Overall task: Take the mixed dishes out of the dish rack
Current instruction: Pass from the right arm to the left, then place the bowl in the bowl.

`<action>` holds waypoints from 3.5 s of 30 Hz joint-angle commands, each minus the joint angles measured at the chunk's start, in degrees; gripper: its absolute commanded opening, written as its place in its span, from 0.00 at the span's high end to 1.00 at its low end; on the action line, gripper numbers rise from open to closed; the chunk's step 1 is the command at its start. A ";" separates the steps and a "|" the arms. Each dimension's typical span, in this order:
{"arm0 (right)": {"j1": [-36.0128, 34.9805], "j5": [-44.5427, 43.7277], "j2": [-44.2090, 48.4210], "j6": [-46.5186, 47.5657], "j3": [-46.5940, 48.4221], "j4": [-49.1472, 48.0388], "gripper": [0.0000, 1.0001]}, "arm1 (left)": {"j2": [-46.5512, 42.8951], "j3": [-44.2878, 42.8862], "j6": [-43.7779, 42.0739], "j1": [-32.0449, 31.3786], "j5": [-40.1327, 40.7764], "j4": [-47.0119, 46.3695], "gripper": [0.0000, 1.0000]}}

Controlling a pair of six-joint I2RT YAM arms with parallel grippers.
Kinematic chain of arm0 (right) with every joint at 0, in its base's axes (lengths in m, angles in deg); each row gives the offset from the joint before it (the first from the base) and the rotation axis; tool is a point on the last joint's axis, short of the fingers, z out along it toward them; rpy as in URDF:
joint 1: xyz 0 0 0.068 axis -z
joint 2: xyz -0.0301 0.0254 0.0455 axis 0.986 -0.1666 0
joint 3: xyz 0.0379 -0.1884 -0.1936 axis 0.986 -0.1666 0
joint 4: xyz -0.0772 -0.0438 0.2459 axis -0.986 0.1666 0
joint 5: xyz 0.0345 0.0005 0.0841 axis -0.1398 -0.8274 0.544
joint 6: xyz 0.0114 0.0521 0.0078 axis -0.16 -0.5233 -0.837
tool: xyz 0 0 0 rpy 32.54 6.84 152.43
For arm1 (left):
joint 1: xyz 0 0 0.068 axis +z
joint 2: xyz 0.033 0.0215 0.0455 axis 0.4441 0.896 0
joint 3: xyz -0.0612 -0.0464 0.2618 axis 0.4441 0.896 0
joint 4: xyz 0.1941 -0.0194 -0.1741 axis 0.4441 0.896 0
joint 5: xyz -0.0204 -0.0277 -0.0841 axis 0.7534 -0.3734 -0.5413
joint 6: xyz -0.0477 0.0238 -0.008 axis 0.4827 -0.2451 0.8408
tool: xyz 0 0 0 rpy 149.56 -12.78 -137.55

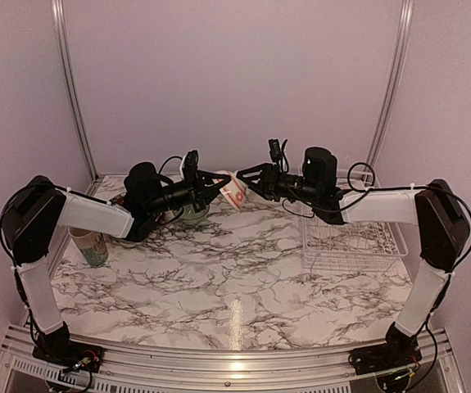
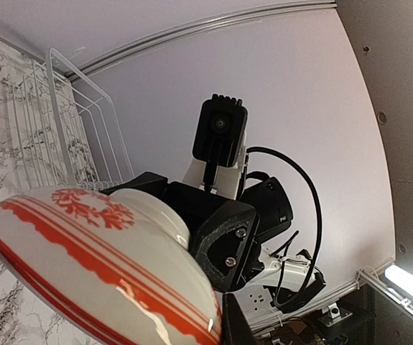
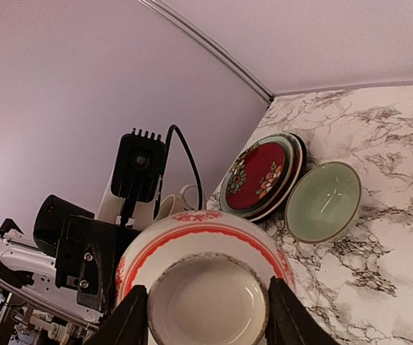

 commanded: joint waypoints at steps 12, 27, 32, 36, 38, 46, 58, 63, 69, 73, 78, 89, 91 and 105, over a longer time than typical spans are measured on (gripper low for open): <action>-0.58 -3.62 2.55 7.99 2.70 5.90 0.13 | -8.93 -3.10 -18.01 1.53 -0.83 23.09 1.00; 2.45 -17.11 9.64 20.45 2.45 23.95 0.12 | -15.29 -14.56 -55.50 2.76 27.88 84.10 1.00; 3.34 -19.73 11.49 22.54 2.20 26.31 0.13 | -13.76 -19.17 -63.64 2.76 36.36 91.76 1.00; 3.68 -21.55 13.24 23.66 1.35 27.40 0.12 | -7.50 -28.27 -70.77 2.76 40.80 100.31 1.00; 3.86 -22.18 14.13 23.99 0.87 27.89 0.13 | -4.18 -33.20 -73.03 2.76 43.40 103.82 1.00; 4.35 -25.09 18.35 25.40 -1.53 29.27 0.13 | 7.68 -49.26 -77.22 2.29 46.39 112.65 1.00; 5.46 -26.22 21.77 27.02 -3.28 30.23 0.12 | 19.20 -60.09 -76.68 0.71 47.16 115.28 1.00; 5.73 -26.54 22.55 27.13 -4.17 30.04 0.11 | 21.51 -61.97 -76.48 0.21 48.63 115.80 1.00; 5.75 -26.84 23.20 27.49 -4.66 29.63 0.04 | 23.28 -62.99 -76.43 -0.05 48.20 116.25 1.00; 5.75 -27.34 23.65 27.81 -4.51 30.02 0.03 | 24.27 -63.45 -76.44 -0.13 48.36 116.56 0.97; 5.83 -27.97 24.03 27.95 -4.67 30.25 0.02 | 24.81 -63.63 -76.43 -0.64 48.54 116.68 0.94; 5.83 -28.49 24.71 27.84 -4.77 30.46 0.02 | 26.18 -64.25 -76.60 -1.27 49.27 116.95 0.88; 5.84 -28.67 24.88 27.94 -4.68 30.67 0.02 | 26.18 -64.27 -76.69 -1.29 49.41 117.00 0.84; 5.92 -31.01 26.00 29.09 -3.61 33.26 0.02 | 20.88 -65.31 -76.64 -2.07 49.73 117.32 0.48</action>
